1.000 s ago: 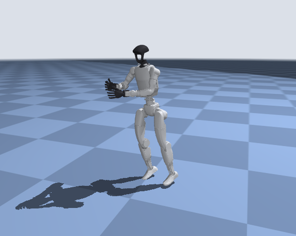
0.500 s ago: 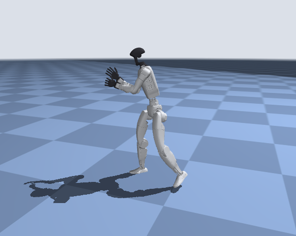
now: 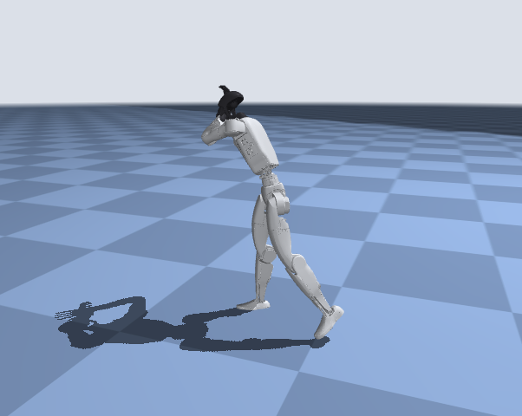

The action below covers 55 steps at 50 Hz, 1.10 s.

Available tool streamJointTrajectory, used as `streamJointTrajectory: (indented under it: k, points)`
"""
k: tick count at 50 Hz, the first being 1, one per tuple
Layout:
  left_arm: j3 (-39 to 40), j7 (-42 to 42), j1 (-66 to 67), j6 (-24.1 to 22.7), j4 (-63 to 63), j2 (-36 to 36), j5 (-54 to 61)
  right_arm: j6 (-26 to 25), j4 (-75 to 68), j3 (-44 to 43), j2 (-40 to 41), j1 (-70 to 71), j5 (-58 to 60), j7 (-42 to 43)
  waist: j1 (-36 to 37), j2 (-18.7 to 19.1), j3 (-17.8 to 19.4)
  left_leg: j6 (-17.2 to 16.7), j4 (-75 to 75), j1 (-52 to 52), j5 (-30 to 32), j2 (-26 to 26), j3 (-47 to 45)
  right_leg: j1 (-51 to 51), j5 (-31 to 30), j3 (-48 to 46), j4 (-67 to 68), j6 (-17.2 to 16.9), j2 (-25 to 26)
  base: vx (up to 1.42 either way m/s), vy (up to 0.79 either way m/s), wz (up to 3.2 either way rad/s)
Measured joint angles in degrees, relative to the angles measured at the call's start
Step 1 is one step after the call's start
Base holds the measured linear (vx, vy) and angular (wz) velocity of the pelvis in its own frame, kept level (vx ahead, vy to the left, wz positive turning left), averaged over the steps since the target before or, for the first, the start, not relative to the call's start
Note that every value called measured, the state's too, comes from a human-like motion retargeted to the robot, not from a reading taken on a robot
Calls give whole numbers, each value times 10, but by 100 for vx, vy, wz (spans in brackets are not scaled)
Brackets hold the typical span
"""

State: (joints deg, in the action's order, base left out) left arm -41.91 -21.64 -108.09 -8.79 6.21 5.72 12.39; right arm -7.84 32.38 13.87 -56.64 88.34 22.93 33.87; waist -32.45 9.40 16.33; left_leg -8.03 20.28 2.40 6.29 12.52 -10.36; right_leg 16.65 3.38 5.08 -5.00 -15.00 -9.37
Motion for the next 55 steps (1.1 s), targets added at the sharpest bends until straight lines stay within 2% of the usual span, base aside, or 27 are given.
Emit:
streamJointTrajectory:
  k: [4,7,10,14,17,20,23,27,30,33,35,40,43,45,47,50,53,55]
  points:
    - [24,24,-35,1,22,30,-69,0,-27,-40,29,-31,72,87,-24,6,61,-1,-20,-6,-48,0,-18,37,-18,16,0,0,14,-14,6,-60]
    - [31,49,-30,32,53,47,-145,18,-55,-93,105,-120,55,140,-43,5,107,7,-31,1,-87,2,-41,66,-33,16,0,0,20,-20,6,-17]
    - [-4,52,16,76,108,53,-214,85,-84,-133,229,-252,-60,184,-46,7,131,17,-48,20,-119,9,-79,101,-46,0,0,0,23,-21,2,28]
    - [-115,45,117,131,229,48,-205,217,-182,-117,394,-388,-323,206,-15,14,135,28,-77,53,-156,9,-100,147,-65,-25,0,0,19,-22,2,51]
    - [-195,47,194,147,319,50,-137,289,-314,-81,465,-423,-529,158,14,10,135,38,-84,84,-180,3,-94,174,-82,-40,0,0,4,-22,9,76]
    - [-240,26,264,138,369,74,-63,324,-439,-28,503,-424,-701,80,40,3,135,52,-73,121,-195,-4,-100,193,-98,-58,0,0,-26,-21,17,117]
    - [-255,8,318,129,386,122,2,330,-526,40,529,-417,-877,-12,57,-7,135,66,-52,155,-200,-11,-121,209,-100,-80,25,0,-67,-20,23,155]
    - [-251,47,363,151,390,184,53,289,-599,143,535,-400,-1008,-101,87,-15,135,69,-20,187,-208,-2,-118,215,-78,-128,93,13,-104,-20,14,156]
    - [-234,74,374,166,378,217,66,269,-614,194,530,-376,-1014,-120,120,-22,135,61,-7,193,-218,-1,-80,188,-62,-172,128,22,-127,-16,13,135]
    - [-190,56,366,176,342,242,52,262,-608,180,532,-335,-985,-97,161,-28,135,53,-16,171,-226,-8,-40,135,-56,-219,140,27,-148,-8,20,115]
    - [-149,34,355,187,307,255,19,239,-604,149,532,-296,-927,-75,192,-30,128,49,-30,150,-228,-17,-16,95,-57,-249,141,29,-161,0,24,102]
    - [-46,22,296,215,239,261,-90,116,-601,100,481,-169,-666,-85,288,-32,65,52,-63,119,-230,-47,33,19,-64,-311,132,38,-192,11,26,94]
    - [-4,53,221,230,231,243,-124,82,-572,92,437,-99,-610,-122,355,-46,16,57,-76,110,-233,-62,55,-12,-57,-340,127,46,-206,19,22,77]
    - [11,62,174,238,225,228,-130,80,-547,96,402,-60,-611,-134,396,-61,-17,58,-84,104,-234,-71,67,-30,-42,-341,124,46,-210,22,17,73]
    - [14,74,129,238,215,222,-140,89,-526,109,365,-25,-608,-144,423,-77,-46,52,-91,98,-236,-76,84,-41,-8,-301,122,42,-200,23,11,84]
    - [6,70,68,231,208,212,-149,115,-513,136,320,28,-596,-136,437,-101,-78,43,-99,88,-236,-84,114,-53,53,-168,119,19,-161,22,4,98]
    - [-7,45,26,233,216,204,-151,136,-527,153,303,73,-600,-117,426,-119,-98,43,-108,73,-231,-83,147,-62,89,-31,131,38,-106,21,0,97]
    - [-8,38,10,240,226,199,-162,145,-539,155,301,90,-606,-107,417,-127,-109,43,-114,63,-229,-81,165,-68,100,-1,147,42,-79,19,-4,84]
